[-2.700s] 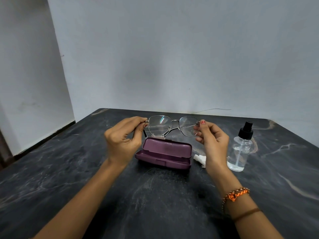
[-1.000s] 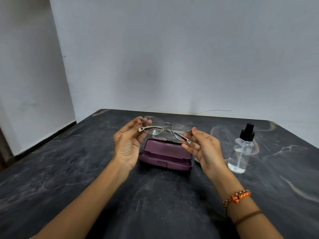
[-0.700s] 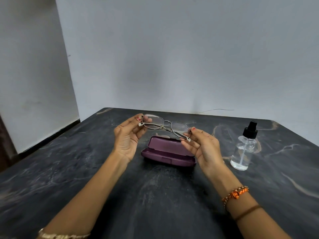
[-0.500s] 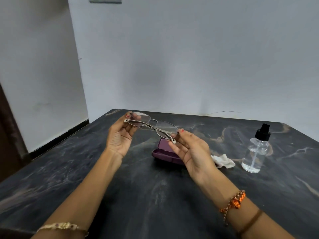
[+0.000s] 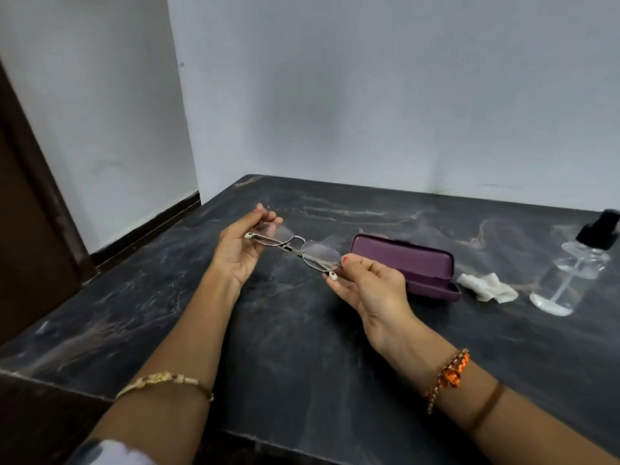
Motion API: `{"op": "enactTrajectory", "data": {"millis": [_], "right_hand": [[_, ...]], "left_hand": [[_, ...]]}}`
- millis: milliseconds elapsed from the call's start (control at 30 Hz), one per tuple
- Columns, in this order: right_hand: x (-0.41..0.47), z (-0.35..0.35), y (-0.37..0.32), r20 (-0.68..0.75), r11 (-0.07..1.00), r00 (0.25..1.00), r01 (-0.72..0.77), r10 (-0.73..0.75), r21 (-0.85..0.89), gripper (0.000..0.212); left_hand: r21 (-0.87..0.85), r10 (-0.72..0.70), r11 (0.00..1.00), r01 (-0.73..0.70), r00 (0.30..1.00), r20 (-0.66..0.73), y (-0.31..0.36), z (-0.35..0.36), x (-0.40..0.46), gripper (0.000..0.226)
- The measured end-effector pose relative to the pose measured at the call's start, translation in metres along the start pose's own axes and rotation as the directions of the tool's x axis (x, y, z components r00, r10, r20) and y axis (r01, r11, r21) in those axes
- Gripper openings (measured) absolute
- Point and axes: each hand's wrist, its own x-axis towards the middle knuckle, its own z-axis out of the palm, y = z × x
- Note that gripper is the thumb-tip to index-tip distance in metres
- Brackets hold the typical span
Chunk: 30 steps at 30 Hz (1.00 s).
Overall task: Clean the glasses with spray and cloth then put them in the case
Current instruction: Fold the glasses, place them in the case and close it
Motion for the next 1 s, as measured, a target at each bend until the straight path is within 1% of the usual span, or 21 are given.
{"op": "enactTrajectory", "data": {"millis": [100,133,233,333,400,433,500,567,767,833,867,900,1000], "right_hand": [[0.000,-0.001,0.004,-0.012,0.996,0.999,0.050,-0.051,-0.074,0.010],[-0.001,-0.002,0.006,-0.015,0.993,0.998,0.061,-0.063,-0.105,0.010],[-0.001,-0.002,0.010,-0.020,0.983,0.997,0.075,-0.079,-0.167,0.007],[0.001,-0.003,0.012,-0.002,0.962,0.995,0.098,-0.102,-0.254,0.012],[0.003,-0.005,0.014,0.016,0.935,0.992,0.126,-0.127,-0.331,0.015],[0.004,-0.006,0.014,0.025,0.921,0.990,0.141,-0.141,-0.362,0.015],[0.006,-0.007,0.016,0.044,0.895,0.986,0.163,-0.160,-0.414,0.017],[0.007,-0.008,0.017,0.064,0.863,0.982,0.186,-0.177,-0.470,0.019],[0.009,-0.011,0.017,0.121,0.780,0.961,0.271,-0.247,-0.563,0.020],[0.007,-0.012,0.018,0.157,0.696,0.942,0.326,-0.297,-0.640,0.013],[0.006,-0.012,0.019,0.184,0.637,0.928,0.357,-0.323,-0.683,0.008],[0.004,-0.011,0.020,0.215,0.575,0.913,0.388,-0.346,-0.720,0.008],[0.000,-0.011,0.020,0.297,0.414,0.867,0.460,-0.401,-0.786,0.021]], "left_hand": [[0.067,-0.005,0.998,0.006,1.000,-0.012,-0.002,-0.004,0.002,0.046],[0.071,-0.014,0.997,0.015,1.000,-0.020,-0.002,-0.006,0.002,0.042],[0.119,-0.045,0.991,0.052,0.997,-0.066,-0.002,-0.008,0.002,0.020],[0.176,-0.035,0.983,0.050,0.996,-0.083,-0.002,-0.009,0.002,0.016],[0.234,-0.021,0.971,0.044,0.995,-0.099,-0.003,-0.009,0.003,0.019],[0.251,-0.025,0.967,0.053,0.993,-0.111,-0.003,-0.008,0.003,0.024],[0.275,-0.038,0.959,0.073,0.991,-0.131,-0.002,-0.008,0.004,0.041],[0.333,-0.012,0.941,0.060,0.990,-0.143,-0.001,-0.008,0.004,0.054],[0.584,0.143,0.811,-0.016,0.975,-0.172,-0.011,0.003,0.003,0.061],[0.658,0.200,0.751,-0.062,0.970,-0.137,-0.015,0.003,0.002,0.062],[0.691,0.222,0.718,-0.082,0.968,-0.116,-0.017,0.001,0.001,0.062],[0.716,0.240,0.691,-0.098,0.966,-0.099,-0.018,-0.001,0.000,0.061],[0.744,0.288,0.657,-0.124,0.953,-0.095,-0.020,-0.006,-0.002,0.059]]}}
